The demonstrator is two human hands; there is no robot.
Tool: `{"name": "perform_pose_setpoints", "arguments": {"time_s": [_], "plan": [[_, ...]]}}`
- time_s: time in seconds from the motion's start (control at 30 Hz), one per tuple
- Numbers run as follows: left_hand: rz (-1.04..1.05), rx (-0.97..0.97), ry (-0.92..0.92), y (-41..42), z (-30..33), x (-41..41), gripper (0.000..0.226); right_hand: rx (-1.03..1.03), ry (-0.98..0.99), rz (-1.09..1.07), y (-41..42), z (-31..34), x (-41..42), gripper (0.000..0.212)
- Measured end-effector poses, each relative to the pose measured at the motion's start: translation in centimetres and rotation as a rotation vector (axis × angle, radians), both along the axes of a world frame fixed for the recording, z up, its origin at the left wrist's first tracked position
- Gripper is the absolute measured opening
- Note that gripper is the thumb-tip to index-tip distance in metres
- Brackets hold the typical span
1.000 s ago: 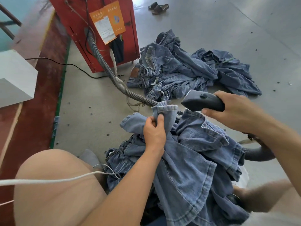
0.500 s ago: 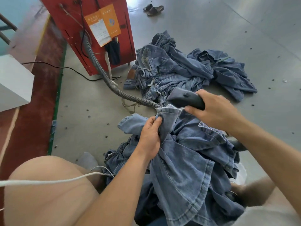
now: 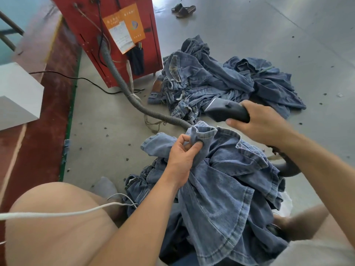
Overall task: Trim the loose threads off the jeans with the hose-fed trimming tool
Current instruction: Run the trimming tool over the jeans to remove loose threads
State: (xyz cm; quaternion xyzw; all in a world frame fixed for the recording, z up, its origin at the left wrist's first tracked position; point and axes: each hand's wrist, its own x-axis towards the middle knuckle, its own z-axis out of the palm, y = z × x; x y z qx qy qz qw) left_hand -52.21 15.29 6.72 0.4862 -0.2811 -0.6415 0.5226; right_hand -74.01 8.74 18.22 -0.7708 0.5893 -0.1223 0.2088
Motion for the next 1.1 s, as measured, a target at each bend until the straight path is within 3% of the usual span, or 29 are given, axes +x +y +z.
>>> {"name": "perform_pose_setpoints", "arguments": {"time_s": [0.13,0.23,0.37,0.53,0.67,0.83,0.87,0.93,1.0,1.03,1.1], "plan": [[0.222,-0.008,-0.159,-0.1,0.0,-0.8,0.035,-0.011,-0.053,0.012,0.6,1.3,-1.2,0.029],[0.299,-0.047,-0.215,-0.1,0.1,-1.5,0.039,0.024,0.076,0.109,2.1,1.1,0.2,0.030],[0.196,-0.094,-0.193,0.8,0.0,-2.7,0.044,0.012,0.234,0.088,2.4,-0.4,1.9,0.032],[0.133,-0.023,-0.171,1.0,-0.2,-2.0,0.044,-0.035,0.106,-0.081,0.2,0.1,-0.1,0.035],[0.189,0.060,-0.015,0.6,0.8,-0.5,0.030,0.079,-0.027,-0.027,-0.3,1.6,-2.4,0.027],[0.036,0.185,0.417,2.5,2.2,2.3,0.041,0.151,0.079,0.040,0.4,0.6,-2.4,0.026],[0.002,0.250,0.390,2.9,2.4,2.5,0.041,0.149,0.101,0.053,0.6,0.4,-2.2,0.025],[-0.204,0.345,-0.023,3.2,2.7,2.7,0.069,0.138,0.136,0.072,0.9,0.0,-1.8,0.025],[-0.408,0.331,-0.550,4.1,3.1,2.2,0.078,0.097,0.157,0.060,1.0,-0.3,-1.3,0.027],[-0.436,0.273,-0.739,4.6,3.0,1.8,0.069,0.076,0.160,0.039,1.0,-0.6,-1.1,0.030],[-0.375,0.171,-0.919,5.2,2.3,0.9,0.030,0.061,0.161,-0.017,1.0,-1.1,-0.5,0.038]]}}
